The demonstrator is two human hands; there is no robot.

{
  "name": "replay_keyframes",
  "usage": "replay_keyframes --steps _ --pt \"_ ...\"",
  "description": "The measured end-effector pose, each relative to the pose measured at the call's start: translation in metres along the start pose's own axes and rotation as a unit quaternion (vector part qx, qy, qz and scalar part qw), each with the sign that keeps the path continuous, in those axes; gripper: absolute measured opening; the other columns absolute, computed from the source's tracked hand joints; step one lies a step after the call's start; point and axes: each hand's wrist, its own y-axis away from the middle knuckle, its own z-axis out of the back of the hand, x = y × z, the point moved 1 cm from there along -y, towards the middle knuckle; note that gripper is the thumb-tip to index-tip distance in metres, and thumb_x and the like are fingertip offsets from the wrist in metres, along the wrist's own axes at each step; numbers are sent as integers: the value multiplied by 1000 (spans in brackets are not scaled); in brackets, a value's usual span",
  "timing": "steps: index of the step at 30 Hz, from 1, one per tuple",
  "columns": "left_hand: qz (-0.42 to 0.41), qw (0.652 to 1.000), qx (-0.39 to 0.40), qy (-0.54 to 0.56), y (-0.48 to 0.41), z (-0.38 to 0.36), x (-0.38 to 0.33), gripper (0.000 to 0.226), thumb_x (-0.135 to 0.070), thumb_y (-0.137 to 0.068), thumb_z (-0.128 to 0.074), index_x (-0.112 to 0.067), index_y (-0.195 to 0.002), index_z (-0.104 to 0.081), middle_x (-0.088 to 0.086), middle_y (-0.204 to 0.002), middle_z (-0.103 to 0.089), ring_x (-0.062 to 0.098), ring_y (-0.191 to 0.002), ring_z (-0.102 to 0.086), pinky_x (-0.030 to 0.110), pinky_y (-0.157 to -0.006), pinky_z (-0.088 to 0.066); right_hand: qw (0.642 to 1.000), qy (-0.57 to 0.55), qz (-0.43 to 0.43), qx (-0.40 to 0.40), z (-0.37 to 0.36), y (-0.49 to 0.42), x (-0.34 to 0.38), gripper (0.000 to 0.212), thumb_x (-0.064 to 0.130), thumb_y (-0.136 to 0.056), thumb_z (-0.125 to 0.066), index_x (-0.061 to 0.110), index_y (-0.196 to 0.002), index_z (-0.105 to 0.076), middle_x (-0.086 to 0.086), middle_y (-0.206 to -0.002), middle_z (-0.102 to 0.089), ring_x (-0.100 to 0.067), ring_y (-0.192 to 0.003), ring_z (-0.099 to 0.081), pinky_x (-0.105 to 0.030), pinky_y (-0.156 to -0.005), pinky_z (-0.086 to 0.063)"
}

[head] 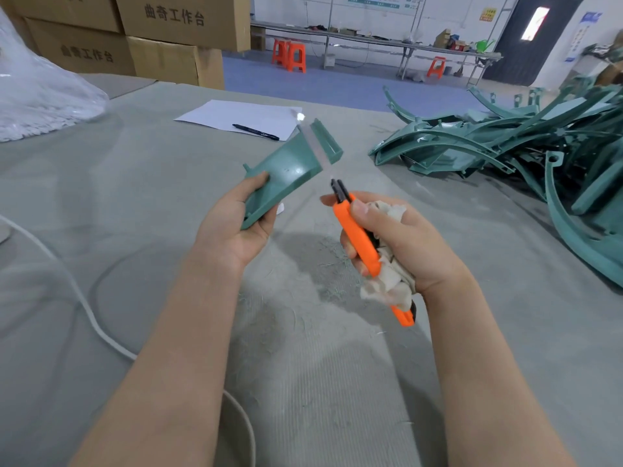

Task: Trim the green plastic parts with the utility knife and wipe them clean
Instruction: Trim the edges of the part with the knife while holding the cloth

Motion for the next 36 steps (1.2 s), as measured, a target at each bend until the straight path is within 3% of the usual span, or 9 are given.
replay_keyframes --steps 4,8,12,23,28,32,36 --pt "-9 1000 -1 10 -2 2 -1 9 -4 -87 -65 -4 -78 -63 6 -67 -71 14 -60 -69 19 -57 -57 999 22 11 -44 -2 -2 2 37 35 -86 -63 10 -113 -66 -8 -62 -59 -17 -44 -50 -22 -43 -44" --pt "-35 999 -27 -4 -2 1 0 9 -3 -87 -65 -3 -78 -63 6 -63 -70 13 -57 -68 21 -52 -56 984 40 50 -165 6 -3 4 16 28 -94 -60 15 -100 -66 -6 -61 -58 -17 -45 -49 -21 -44 -45" --pt "-65 997 -45 -12 -3 1 0 9 -3 -88 -65 -5 -80 -63 4 -62 -70 12 -55 -68 19 -48 -52 969 84 71 -219 7 -5 2 15 25 -94 -60 11 -98 -64 -10 -62 -56 -15 -44 -48 -22 -43 -45" --pt "-91 994 -51 -38 -5 2 0 4 -4 -88 -64 -6 -85 -64 3 -63 -71 11 -55 -68 19 -48 -52 962 158 72 -210 6 -11 -7 6 22 -92 -64 18 -93 -68 -12 -64 -53 -9 -46 -50 -23 -45 -47" --pt "-89 994 -47 -38 -7 4 0 3 -4 -89 -64 -6 -87 -63 3 -62 -71 11 -55 -69 20 -48 -52 958 187 72 -204 5 -13 -11 6 25 -92 -65 28 -95 -69 -1 -60 -53 -10 -51 -53 -24 -47 -49" --pt "-91 994 -52 -36 -9 5 2 2 -4 -89 -63 -6 -88 -62 3 -61 -71 11 -55 -69 20 -48 -52 942 271 80 -180 -1 -16 -16 8 29 -93 -63 28 -97 -70 9 -59 -53 -14 -59 -56 -38 -59 -53" --pt "-101 993 -47 -42 -11 5 2 2 -6 -91 -62 -6 -93 -64 4 -67 -73 11 -59 -70 20 -51 -53 937 313 87 -131 -15 -19 -21 9 31 -91 -65 31 -99 -69 19 -58 -58 -3 -56 -57 -37 -65 -56"
